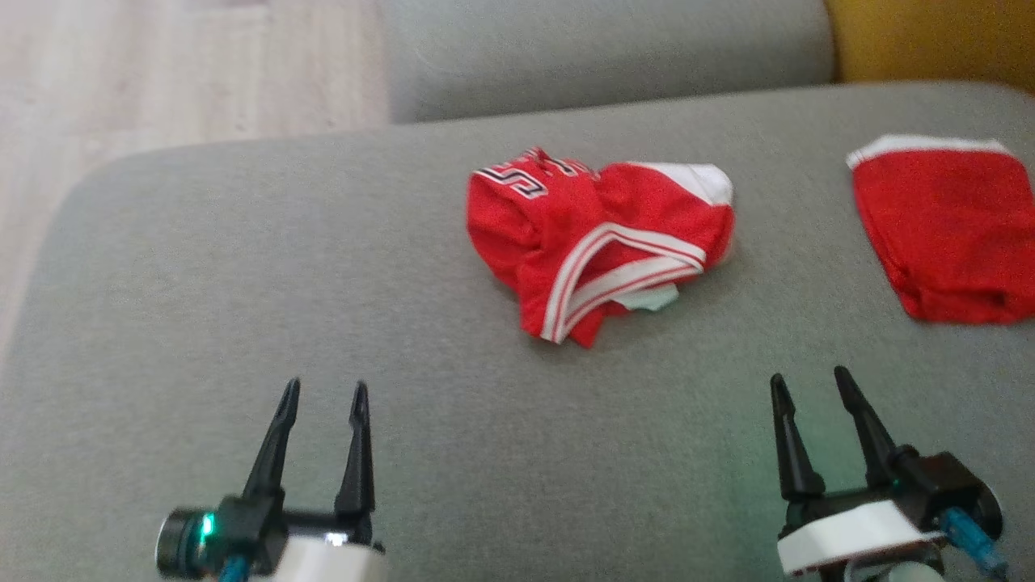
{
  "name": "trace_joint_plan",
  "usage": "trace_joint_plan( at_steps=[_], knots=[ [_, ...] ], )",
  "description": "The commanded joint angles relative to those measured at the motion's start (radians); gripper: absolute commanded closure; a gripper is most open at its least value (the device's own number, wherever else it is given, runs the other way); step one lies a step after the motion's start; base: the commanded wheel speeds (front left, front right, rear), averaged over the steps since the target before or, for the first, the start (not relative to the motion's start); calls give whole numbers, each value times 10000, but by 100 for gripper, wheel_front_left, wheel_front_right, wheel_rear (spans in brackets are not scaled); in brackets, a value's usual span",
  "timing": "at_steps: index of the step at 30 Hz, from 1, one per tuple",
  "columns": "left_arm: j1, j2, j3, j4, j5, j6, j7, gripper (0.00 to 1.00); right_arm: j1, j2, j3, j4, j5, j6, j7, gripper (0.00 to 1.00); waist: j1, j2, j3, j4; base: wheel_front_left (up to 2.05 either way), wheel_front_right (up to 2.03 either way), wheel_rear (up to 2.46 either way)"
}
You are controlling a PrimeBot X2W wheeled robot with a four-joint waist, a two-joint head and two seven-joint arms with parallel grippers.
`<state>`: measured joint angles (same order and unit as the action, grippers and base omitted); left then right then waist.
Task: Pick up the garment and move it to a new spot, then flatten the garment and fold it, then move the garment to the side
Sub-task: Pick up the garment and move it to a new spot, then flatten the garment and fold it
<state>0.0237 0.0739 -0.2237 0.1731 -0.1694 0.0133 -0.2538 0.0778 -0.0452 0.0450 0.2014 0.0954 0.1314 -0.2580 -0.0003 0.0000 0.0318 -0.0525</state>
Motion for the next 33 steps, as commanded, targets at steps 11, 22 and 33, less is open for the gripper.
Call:
trace_joint_plan(
  at_steps=[11,22,33],
  knots=[
    [1473,-225,819,-1442,628,351,-79,0,793,-51,397,-813,194,-7,-38,0,3,0,-1160,907,0,0,0],
    [1690,-235,796,-1304,586,254,-79,0,913,-51,457,-781,335,-7,-38,0,3,0,-1339,845,0,0,0],
    [1621,-236,634,-1203,508,288,-80,0,866,-51,467,-798,275,-7,-38,0,3,0,-1188,802,0,0,0]
  ],
)
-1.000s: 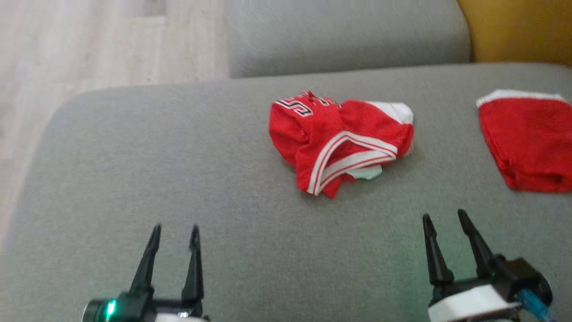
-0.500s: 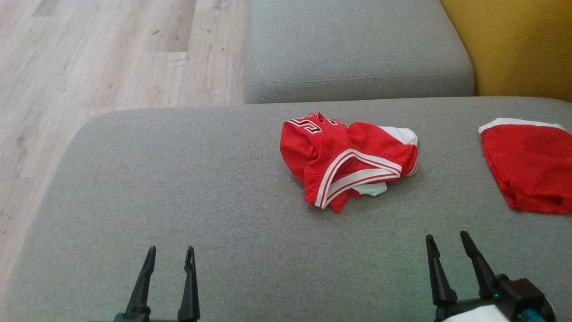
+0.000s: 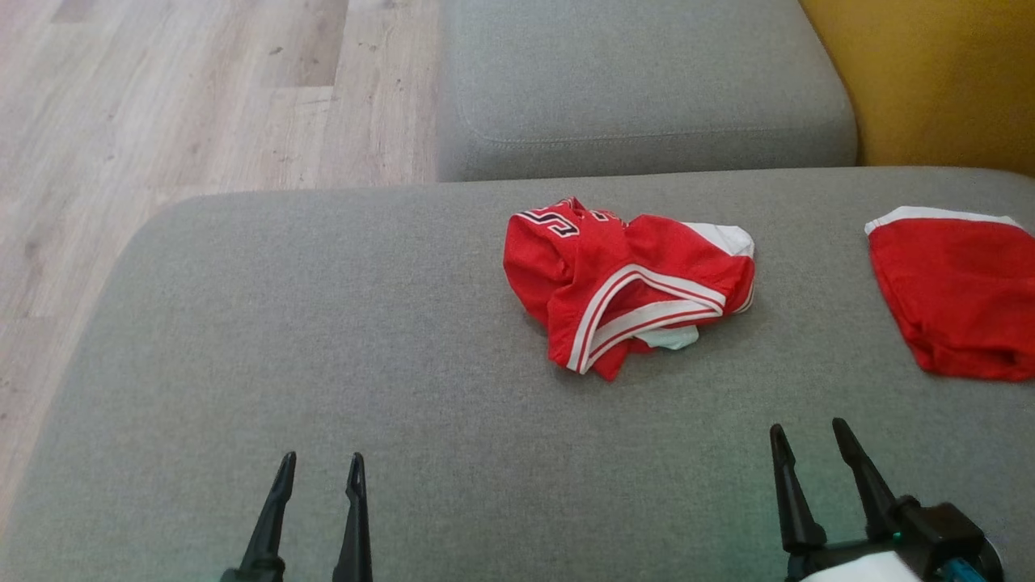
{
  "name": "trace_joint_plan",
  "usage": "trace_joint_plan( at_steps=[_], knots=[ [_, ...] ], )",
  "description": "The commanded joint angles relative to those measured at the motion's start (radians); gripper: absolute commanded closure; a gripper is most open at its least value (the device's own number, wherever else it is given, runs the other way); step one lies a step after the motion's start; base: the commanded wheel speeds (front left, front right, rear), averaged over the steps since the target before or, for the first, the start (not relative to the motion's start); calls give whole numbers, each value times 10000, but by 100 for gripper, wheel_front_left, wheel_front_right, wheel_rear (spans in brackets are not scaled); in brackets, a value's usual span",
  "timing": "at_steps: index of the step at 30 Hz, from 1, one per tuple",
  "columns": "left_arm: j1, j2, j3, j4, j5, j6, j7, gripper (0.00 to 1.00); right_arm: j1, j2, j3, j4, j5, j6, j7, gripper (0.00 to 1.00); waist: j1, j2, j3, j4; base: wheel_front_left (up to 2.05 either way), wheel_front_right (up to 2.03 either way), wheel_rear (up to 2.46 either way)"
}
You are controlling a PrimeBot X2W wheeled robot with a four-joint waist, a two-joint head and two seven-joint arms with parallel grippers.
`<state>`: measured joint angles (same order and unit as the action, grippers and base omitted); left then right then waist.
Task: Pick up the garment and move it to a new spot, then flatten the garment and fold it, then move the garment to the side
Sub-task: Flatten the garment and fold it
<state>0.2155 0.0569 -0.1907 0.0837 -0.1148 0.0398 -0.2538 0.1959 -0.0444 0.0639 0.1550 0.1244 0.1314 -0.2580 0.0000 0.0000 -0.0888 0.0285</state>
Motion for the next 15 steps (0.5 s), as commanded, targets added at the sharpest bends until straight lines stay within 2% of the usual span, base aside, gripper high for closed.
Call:
trace_joint_plan(
  at_steps=[1,8,15],
  knots=[
    [-302,-65,295,-317,-44,38,-80,0,-318,-59,275,-341,-23,-7,-38,0,0,0,38,-17,0,0,0],
    [-457,-66,90,-175,-129,47,-80,0,-425,-59,341,-398,-113,-7,-38,0,0,0,397,-262,0,0,0],
    [-2099,-66,-1007,666,374,-672,-80,0,-1008,-58,692,-554,-344,-7,-38,0,0,0,1788,-946,0,0,0]
  ],
)
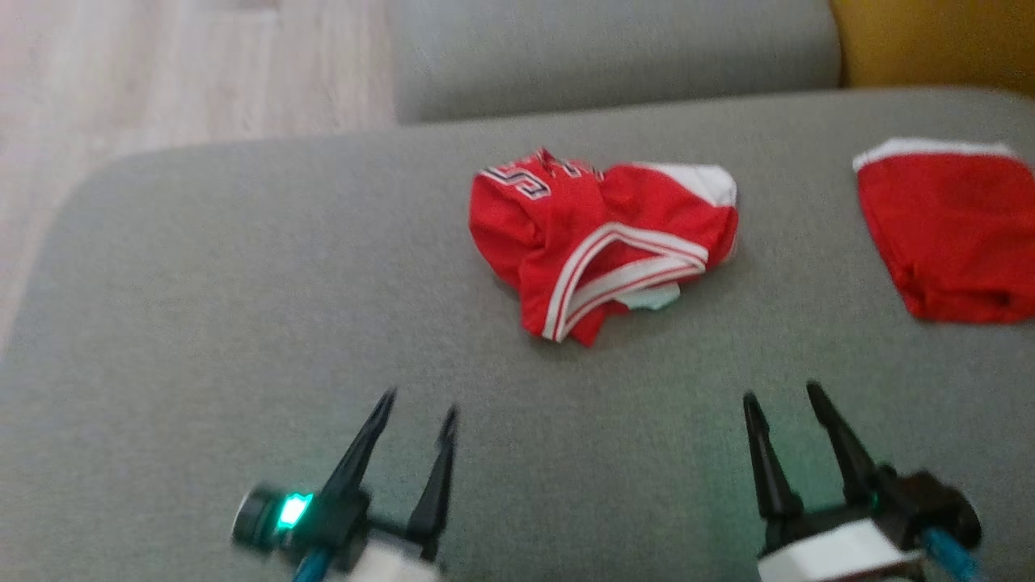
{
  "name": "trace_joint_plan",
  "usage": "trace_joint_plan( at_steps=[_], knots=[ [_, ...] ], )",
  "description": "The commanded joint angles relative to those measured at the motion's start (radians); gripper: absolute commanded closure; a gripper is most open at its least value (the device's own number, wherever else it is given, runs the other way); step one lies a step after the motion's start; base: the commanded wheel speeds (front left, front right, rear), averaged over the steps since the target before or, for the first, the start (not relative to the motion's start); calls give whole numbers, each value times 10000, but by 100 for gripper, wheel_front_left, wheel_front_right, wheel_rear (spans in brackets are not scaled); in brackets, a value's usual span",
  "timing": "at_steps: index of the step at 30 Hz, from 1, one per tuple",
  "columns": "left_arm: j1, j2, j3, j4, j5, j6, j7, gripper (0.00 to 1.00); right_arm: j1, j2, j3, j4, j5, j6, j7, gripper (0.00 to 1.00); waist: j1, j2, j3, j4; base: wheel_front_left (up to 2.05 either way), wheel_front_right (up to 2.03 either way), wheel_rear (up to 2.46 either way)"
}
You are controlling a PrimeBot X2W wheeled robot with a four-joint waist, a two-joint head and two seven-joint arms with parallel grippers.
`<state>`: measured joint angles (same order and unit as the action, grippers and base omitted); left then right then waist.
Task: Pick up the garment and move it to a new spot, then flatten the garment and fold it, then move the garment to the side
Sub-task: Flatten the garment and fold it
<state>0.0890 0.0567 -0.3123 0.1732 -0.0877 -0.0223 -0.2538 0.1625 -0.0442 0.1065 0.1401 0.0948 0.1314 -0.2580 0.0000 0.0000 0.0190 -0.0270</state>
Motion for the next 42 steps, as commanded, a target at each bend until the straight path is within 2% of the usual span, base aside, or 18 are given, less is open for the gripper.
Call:
trace_joint_plan(
  at_steps=[1,8,9,16,17,18,20,27,31,35,39,42],
  knots=[
    [-1221,-64,27,28,171,-198,-80,0,-826,-60,298,-451,-73,-7,-38,0,0,0,996,-499,0,0,0],
    [-4062,-64,-1122,2246,634,-856,-80,0,-1753,-60,565,-536,-172,-7,-38,0,0,0,2610,-1256,0,0,0],
    [-4681,-63,-1325,2907,680,-926,-80,0,-1945,-60,624,-537,-149,-7,-38,0,0,0,2877,-1491,0,0,0],
    [-6038,-61,-1611,4596,508,-1009,-80,0,-2285,-60,700,-605,20,-7,-38,0,0,0,3354,-2168,0,0,0],
    [-6148,-60,-1610,4701,479,-1014,-80,5,-2303,-60,685,-610,39,-7,-38,0,0,0,3378,-2231,0,0,0],
    [-6248,-57,-1598,4700,450,-1017,-80,51,-2317,-60,663,-612,69,-7,-38,0,0,0,3394,-2284,0,0,0],
    [-6337,-30,-1575,4498,431,-1019,-80,100,-2329,-60,656,-608,120,-7,-38,0,0,0,3381,-2375,0,0,0],
    [-6257,21,-1823,3172,129,-1062,-80,100,-2285,-60,751,-520,318,-7,-38,0,0,0,3016,-2638,0,0,0],
    [-6804,-17,-2652,2112,-1081,-1078,-80,100,-2286,-60,972,-435,527,-7,-38,0,0,0,2568,-2986,0,0,0],
    [-8556,91,-3228,1755,-2232,-1080,-80,100,-2251,-60,1427,-245,762,-7,-38,0,0,0,2007,-3593,0,0,0],
    [-10842,246,-2803,2130,-3077,-1081,-80,100,-2059,-60,1686,-143,980,-7,-38,0,0,0,1466,-4042,0,0,0],
    [-12522,311,-1890,2662,-3538,-1081,-80,100,-1880,-60,1721,-115,1004,-7,-38,0,0,0,1242,-4034,0,0,0]
  ],
)
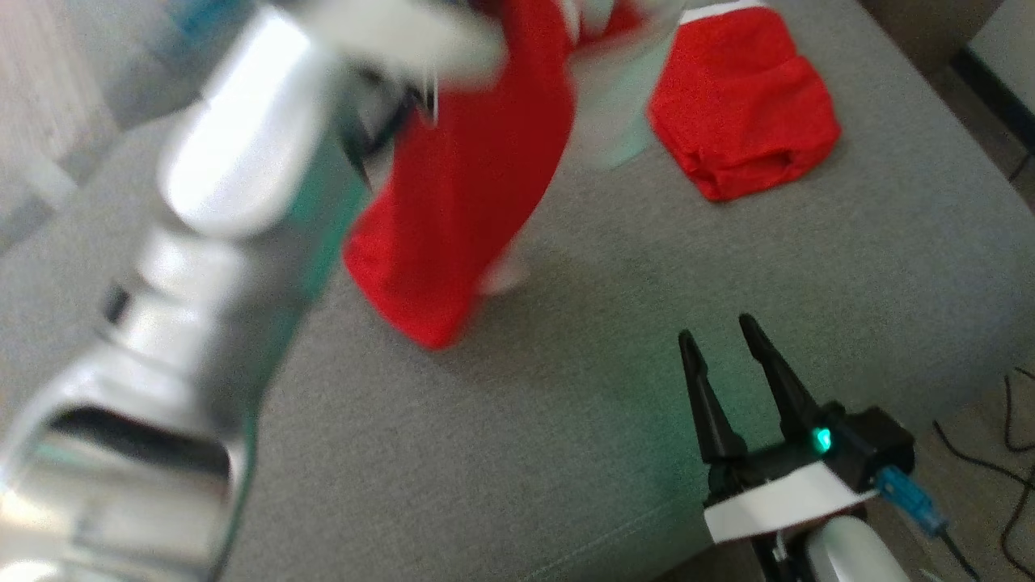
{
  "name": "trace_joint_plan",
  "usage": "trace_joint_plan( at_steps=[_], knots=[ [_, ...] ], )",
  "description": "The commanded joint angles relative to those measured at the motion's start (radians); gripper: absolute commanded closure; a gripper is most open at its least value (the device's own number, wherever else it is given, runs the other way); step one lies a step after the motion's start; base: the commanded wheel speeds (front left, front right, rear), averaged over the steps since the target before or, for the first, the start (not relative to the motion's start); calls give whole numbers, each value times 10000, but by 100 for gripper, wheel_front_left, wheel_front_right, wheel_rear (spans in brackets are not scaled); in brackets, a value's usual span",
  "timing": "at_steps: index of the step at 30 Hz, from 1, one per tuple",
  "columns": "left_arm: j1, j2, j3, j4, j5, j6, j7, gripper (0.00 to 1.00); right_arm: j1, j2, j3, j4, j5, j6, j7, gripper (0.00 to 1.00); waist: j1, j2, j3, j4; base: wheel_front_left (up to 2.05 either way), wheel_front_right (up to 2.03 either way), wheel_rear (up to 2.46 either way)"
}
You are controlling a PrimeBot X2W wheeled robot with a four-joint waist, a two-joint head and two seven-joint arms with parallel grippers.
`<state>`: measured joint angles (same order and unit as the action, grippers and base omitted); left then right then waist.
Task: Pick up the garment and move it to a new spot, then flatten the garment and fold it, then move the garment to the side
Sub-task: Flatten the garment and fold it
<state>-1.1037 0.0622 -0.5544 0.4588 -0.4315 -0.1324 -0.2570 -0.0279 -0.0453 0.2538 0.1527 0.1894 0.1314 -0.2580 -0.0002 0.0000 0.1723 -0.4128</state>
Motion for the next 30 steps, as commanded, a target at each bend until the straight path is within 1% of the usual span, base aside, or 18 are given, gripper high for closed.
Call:
trace_joint_plan(
  at_steps=[1,4,6,8,10,12,15,16,17,18,21,23,26,28,30],
  knots=[
    [-1031,295,883,13,-223,47,-47,100,70,-49,225,-242,60,-7,-38,0,2,0,-351,-126,0,0,0],
    [-1793,558,1665,542,-356,351,-47,100,191,-49,48,-260,48,-7,-38,0,2,0,-476,191,0,0,0],
    [-1613,745,2022,770,-541,598,-31,100,275,-49,-80,-296,0,-7,-38,0,2,0,-504,517,0,0,0],
    [-951,966,2331,892,-849,773,87,100,350,-49,-216,-330,-61,-7,-38,0,2,0,-481,879,0,0,0],
    [214,1195,2638,889,-1192,988,169,100,415,-49,-361,-360,-136,-7,-38,0,2,0,-436,1221,0,0,0],
    [1759,1405,2963,863,-1572,1236,209,100,467,-49,-525,-406,-210,-7,-38,0,2,0,-362,1529,0,0,0],
    [4189,1506,3591,1132,-2321,1604,211,100,504,-49,-741,-442,-334,-7,-38,0,2,0,-227,1956,0,0,0],
    [4893,1463,3825,1301,-2598,1723,204,100,510,-49,-761,-432,-386,-7,-38,0,2,0,-191,2080,0,0,0],
    [5495,1457,4055,1481,-2816,1807,174,67,502,-49,-738,-416,-438,-7,-38,0,2,0,-169,2163,0,0,0],
    [6007,1478,4248,1688,-2940,1898,133,0,493,-49,-705,-403,-494,-7,-38,0,2,0,-155,2237,0,0,0],
    [7183,1388,4669,1907,-3092,1971,12,0,454,-49,-723,-402,-580,-7,-38,0,2,0,-135,2410,0,0,0],
    [7768,1287,4796,1842,-3007,1910,-25,0,478,-49,-789,-423,-620,-7,-38,0,2,0,-152,2564,0,0,0],
    [8165,1292,4917,1558,-2682,1899,-38,0,535,-49,-807,-421,-662,-7,-38,0,2,0,-153,2727,0,0,0],
    [8355,1392,5040,918,-2075,1829,-42,0,572,-49,-826,-430,-689,-7,-38,0,2,0,-101,2885,0,0,0],
    [8359,1545,4968,177,-1379,1568,-43,0,542,-49,-818,-441,-711,-7,-38,0,2,0,8,3009,0,0,0]
  ],
)
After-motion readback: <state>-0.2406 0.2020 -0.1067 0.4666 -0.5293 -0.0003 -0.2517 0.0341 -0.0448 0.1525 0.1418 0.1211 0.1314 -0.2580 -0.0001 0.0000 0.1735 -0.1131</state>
